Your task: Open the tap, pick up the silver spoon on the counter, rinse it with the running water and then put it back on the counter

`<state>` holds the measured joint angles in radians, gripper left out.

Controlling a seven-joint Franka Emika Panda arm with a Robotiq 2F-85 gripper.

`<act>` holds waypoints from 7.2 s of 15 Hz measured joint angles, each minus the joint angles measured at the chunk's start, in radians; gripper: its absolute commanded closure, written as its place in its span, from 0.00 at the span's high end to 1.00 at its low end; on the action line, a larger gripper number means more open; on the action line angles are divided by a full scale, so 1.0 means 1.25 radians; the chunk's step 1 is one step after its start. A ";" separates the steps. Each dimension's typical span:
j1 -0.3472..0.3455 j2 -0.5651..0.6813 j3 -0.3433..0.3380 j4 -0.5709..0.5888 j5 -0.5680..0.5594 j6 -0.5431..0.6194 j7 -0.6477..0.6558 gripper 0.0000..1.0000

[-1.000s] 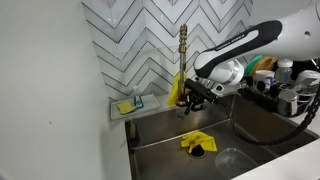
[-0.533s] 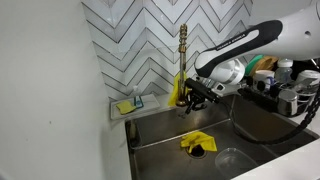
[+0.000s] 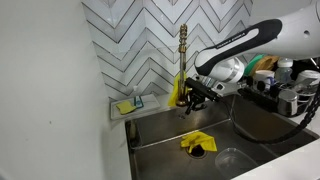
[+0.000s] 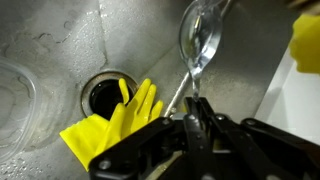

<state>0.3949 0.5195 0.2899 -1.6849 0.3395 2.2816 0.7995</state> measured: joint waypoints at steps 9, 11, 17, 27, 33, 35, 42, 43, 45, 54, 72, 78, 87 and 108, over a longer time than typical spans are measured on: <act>0.003 -0.011 -0.025 -0.001 -0.011 -0.048 0.037 0.02; 0.008 -0.025 -0.038 -0.007 -0.027 -0.079 0.080 0.02; 0.041 -0.112 -0.076 -0.048 -0.169 -0.157 0.322 0.02; 0.078 -0.227 -0.072 -0.066 -0.593 -0.347 0.575 0.02; 0.106 -0.252 -0.028 -0.055 -0.832 -0.505 0.638 0.02; 0.109 -0.253 -0.013 -0.055 -0.879 -0.533 0.661 0.02; 0.102 -0.252 0.002 -0.055 -0.907 -0.541 0.681 0.07; 0.101 -0.252 0.003 -0.055 -0.907 -0.541 0.681 0.07; 0.101 -0.252 0.003 -0.055 -0.907 -0.541 0.681 0.02; 0.026 -0.370 0.003 -0.157 -0.858 -0.511 0.684 0.02; -0.140 -0.556 -0.072 -0.409 -0.812 -0.277 0.558 0.02; -0.203 -0.601 -0.121 -0.511 -0.783 -0.185 0.450 0.07; -0.234 -0.616 -0.137 -0.554 -0.781 -0.144 0.447 0.02; -0.407 -0.496 -0.300 -0.629 -0.551 0.257 0.230 0.02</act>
<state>-0.1134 -0.1007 -0.0857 -2.4713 -0.3494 2.6023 1.0876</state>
